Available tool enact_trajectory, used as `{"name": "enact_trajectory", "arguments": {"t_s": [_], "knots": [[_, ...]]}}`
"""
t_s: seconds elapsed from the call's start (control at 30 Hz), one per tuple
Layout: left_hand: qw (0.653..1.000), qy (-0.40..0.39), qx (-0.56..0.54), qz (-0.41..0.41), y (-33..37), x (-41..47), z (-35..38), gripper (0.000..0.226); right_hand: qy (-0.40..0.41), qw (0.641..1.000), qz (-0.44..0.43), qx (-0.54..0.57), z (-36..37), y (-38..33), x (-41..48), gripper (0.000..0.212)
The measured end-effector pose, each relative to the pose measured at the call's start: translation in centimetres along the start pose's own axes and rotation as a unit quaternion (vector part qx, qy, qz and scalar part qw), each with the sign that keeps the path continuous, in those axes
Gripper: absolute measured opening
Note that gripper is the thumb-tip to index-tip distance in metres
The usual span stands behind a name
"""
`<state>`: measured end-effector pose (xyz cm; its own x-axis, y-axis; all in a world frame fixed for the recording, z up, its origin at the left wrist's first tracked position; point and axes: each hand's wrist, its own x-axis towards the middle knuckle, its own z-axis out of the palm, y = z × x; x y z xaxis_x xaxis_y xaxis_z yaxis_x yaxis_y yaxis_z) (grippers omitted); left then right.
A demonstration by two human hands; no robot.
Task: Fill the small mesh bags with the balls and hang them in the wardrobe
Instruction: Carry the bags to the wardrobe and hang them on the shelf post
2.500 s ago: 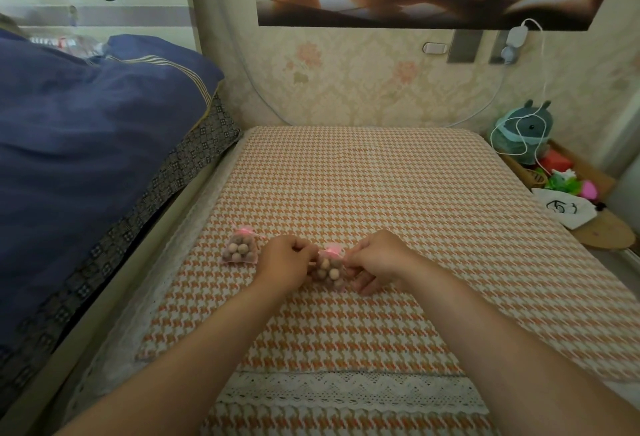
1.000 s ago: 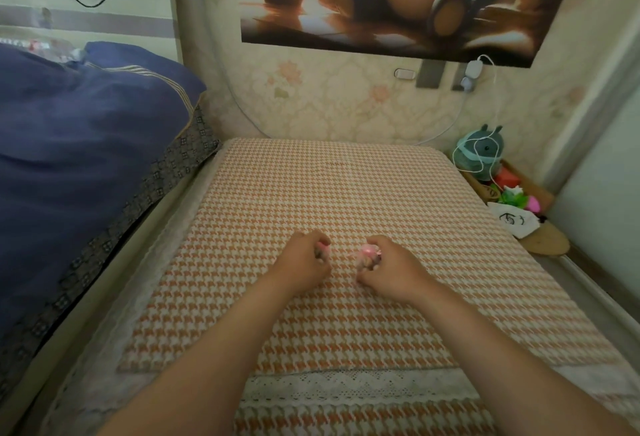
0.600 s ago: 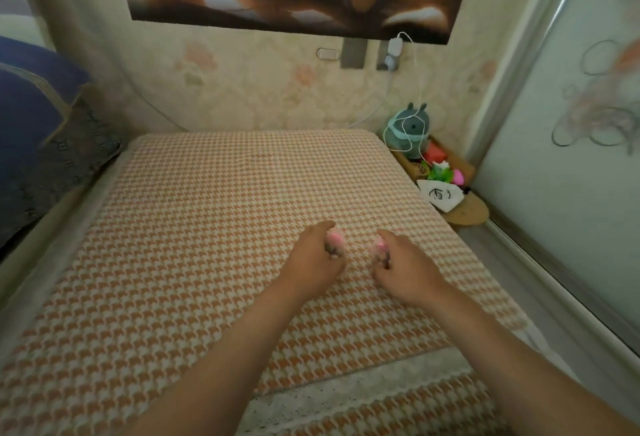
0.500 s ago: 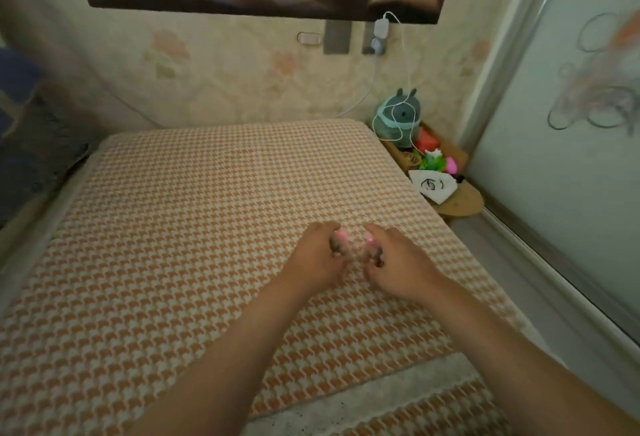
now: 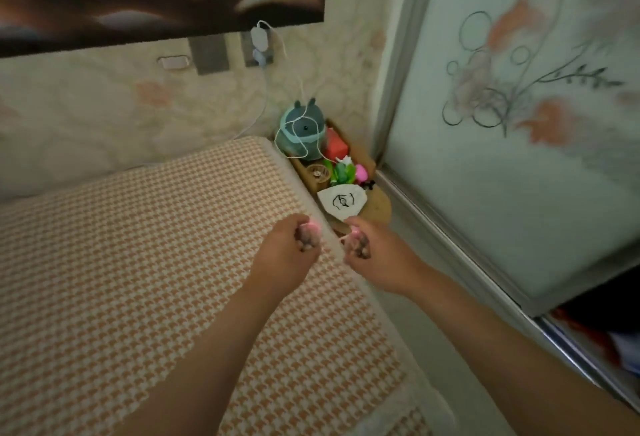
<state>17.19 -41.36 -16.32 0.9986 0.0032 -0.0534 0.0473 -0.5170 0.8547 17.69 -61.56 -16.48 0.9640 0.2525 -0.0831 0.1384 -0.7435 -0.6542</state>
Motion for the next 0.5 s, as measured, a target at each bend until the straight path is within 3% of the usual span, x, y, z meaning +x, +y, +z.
{"name": "enact_trajectory", "arguments": {"t_s": [0.2, 0.37, 0.5], "knots": [[0.996, -0.074, 0.040, 0.041, 21.8, 1.1, 5.4, 0.034, 0.106, 0.991, 0.073, 0.033, -19.3, 1.5, -7.0, 0.045], [0.978, -0.183, 0.038, 0.092, 39.5, -0.3, 12.2, 0.015, 0.155, 0.976, 0.150, 0.034, -35.8, 4.2, -15.3, 0.052], [0.951, -0.269, 0.016, 0.150, 52.1, -2.0, 19.3, 0.016, 0.223, 0.953, 0.196, 0.055, -47.6, 6.9, -23.1, 0.051]]}}
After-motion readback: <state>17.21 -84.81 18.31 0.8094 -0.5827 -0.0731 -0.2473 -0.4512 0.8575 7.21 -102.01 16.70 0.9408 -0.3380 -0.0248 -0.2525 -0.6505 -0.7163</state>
